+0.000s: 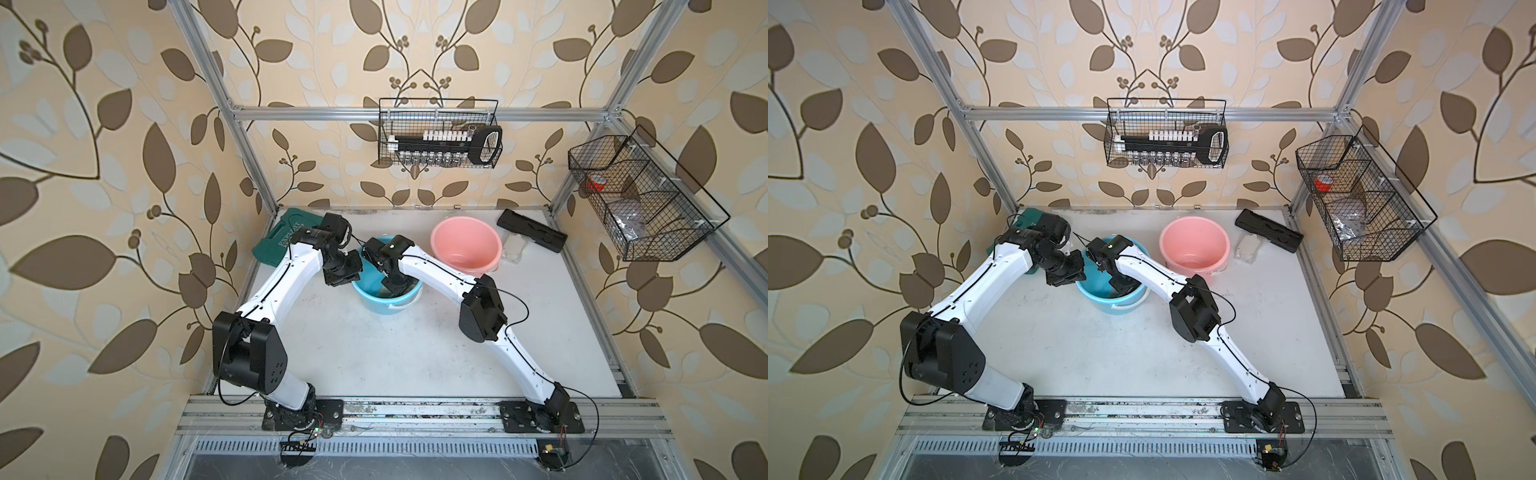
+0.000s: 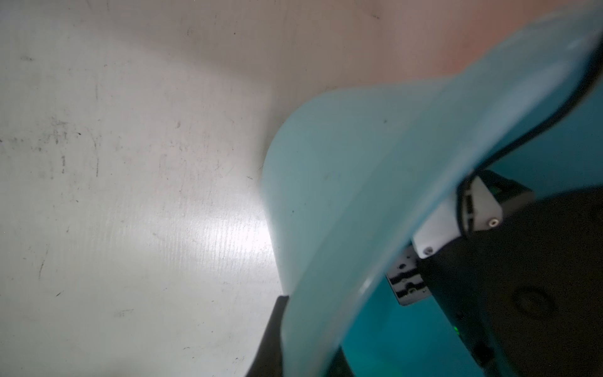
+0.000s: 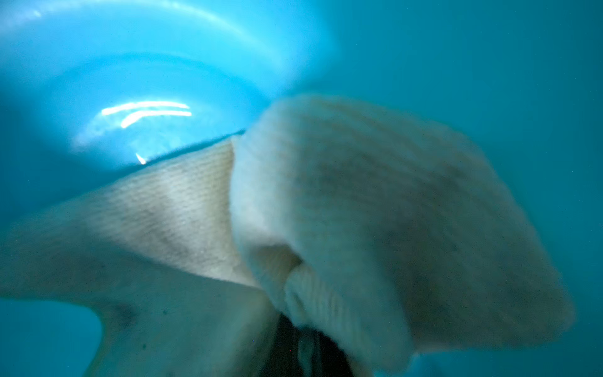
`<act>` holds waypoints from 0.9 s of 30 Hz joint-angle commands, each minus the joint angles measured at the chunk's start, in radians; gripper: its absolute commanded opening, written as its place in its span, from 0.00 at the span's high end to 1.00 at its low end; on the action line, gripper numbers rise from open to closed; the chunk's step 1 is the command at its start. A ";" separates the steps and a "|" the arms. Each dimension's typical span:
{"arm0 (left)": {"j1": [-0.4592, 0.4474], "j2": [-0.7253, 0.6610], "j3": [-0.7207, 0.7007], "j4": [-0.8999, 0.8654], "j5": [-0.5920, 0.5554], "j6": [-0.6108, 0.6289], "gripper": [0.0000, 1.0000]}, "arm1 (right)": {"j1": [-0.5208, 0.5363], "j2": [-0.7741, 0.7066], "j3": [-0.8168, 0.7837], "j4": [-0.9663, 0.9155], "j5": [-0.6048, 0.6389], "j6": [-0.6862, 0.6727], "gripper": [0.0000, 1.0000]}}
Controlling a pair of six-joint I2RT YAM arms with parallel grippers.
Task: Wipe the inside of the bucket with a cloth
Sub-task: Wipe the dirt from the inside of the bucket.
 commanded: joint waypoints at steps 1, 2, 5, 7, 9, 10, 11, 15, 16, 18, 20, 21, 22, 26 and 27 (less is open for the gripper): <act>0.012 -0.012 0.011 -0.031 -0.085 0.035 1.00 | -0.036 0.066 0.001 -0.139 -0.079 0.031 1.00; 0.012 -0.010 0.013 -0.029 -0.092 0.035 1.00 | -0.036 0.074 0.001 -0.155 -0.110 0.031 1.00; 0.012 -0.003 0.023 -0.025 -0.118 0.034 1.00 | -0.031 0.076 -0.030 -0.174 -0.229 0.025 1.00; 0.012 -0.002 0.024 -0.013 -0.136 0.034 1.00 | -0.029 0.079 -0.035 -0.193 -0.308 0.013 1.00; 0.011 -0.001 0.031 -0.005 -0.149 0.035 1.00 | -0.028 0.080 -0.037 -0.203 -0.415 -0.003 1.00; 0.011 0.000 0.036 -0.002 -0.156 0.035 1.00 | -0.030 0.066 -0.063 -0.183 -0.498 -0.006 1.00; 0.011 0.001 0.040 0.000 -0.165 0.033 1.00 | -0.032 0.056 -0.070 -0.172 -0.572 -0.005 1.00; 0.011 0.001 0.050 0.007 -0.195 0.031 1.00 | -0.032 0.036 -0.055 -0.131 -0.804 0.010 1.00; 0.011 -0.001 0.050 0.008 -0.202 0.032 1.00 | -0.029 0.031 -0.046 -0.118 -0.863 0.014 1.00; 0.011 -0.008 0.046 0.018 -0.217 0.032 1.00 | -0.021 0.020 -0.019 -0.089 -0.956 0.032 1.00; 0.010 -0.018 0.034 0.038 -0.223 0.030 1.00 | -0.013 0.008 0.004 -0.052 -1.041 0.062 1.00; 0.009 -0.023 0.030 0.049 -0.228 0.029 1.00 | -0.011 -0.001 0.013 -0.024 -1.082 0.085 1.00; 0.006 -0.027 0.029 0.055 -0.236 0.028 1.00 | -0.008 -0.009 0.017 0.001 -1.111 0.108 1.00; -0.023 -0.059 0.018 0.098 -0.290 0.035 1.00 | 0.001 -0.068 -0.006 0.158 -1.227 0.223 1.00; -0.031 -0.072 0.012 0.113 -0.305 0.037 1.00 | 0.001 -0.081 -0.009 0.196 -1.246 0.255 1.00</act>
